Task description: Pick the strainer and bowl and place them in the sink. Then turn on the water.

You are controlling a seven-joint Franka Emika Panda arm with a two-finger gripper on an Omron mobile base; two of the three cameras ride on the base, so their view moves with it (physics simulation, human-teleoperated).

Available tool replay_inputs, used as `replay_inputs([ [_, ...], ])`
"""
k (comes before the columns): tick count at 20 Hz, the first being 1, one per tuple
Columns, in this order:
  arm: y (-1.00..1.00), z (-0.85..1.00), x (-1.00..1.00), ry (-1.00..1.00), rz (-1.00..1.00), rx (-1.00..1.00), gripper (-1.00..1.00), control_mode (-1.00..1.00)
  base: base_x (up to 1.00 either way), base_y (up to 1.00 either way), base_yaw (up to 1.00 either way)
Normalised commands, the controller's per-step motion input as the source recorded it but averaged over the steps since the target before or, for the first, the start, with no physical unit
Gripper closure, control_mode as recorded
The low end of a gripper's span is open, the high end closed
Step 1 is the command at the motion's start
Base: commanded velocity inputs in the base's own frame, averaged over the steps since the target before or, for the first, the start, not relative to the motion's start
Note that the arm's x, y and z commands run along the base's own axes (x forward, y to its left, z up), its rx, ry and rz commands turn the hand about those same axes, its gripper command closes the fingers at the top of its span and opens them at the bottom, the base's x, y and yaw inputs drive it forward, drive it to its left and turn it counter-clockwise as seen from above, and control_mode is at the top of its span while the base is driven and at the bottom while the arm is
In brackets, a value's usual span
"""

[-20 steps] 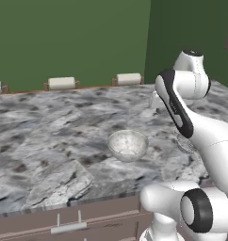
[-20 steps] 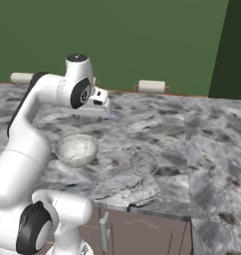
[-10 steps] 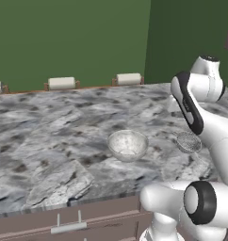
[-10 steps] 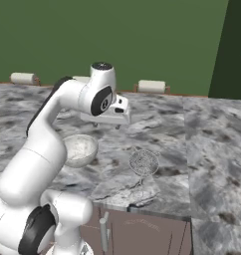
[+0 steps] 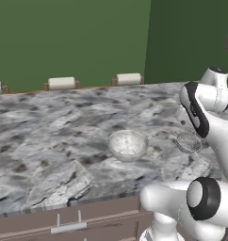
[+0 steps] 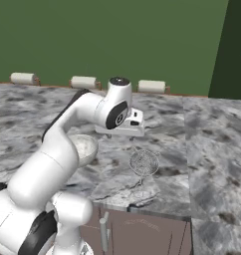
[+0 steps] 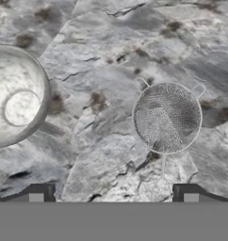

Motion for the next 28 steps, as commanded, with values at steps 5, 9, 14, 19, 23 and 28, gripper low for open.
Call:
replay_inputs([
  [5, -0.36, -0.3, 0.0, 0.03, 0.0, 0.0, -1.0, -1.0, 0.0, 0.0, 0.0],
  [9, -0.19, -0.19, 0.03, 0.05, -0.03, 0.0, -1.0, -1.0, 0.0, 0.0, 0.0],
  [14, -0.32, -0.14, 0.01, 0.08, 0.0, 0.0, -1.0, -1.0, 0.0, 0.0, 0.0],
  [19, -0.37, -0.29, 0.0, 0.07, 0.0, 0.0, -1.0, -1.0, 0.0, 0.0, 0.0],
  [23, -0.35, -0.4, 0.0, 0.07, 0.0, 0.0, -1.0, -1.0, 0.0, 0.0, 0.0],
  [28, -0.11, -0.27, -0.02, 0.08, 0.0, 0.0, -1.0, -1.0, 0.0, 0.0, 0.0],
])
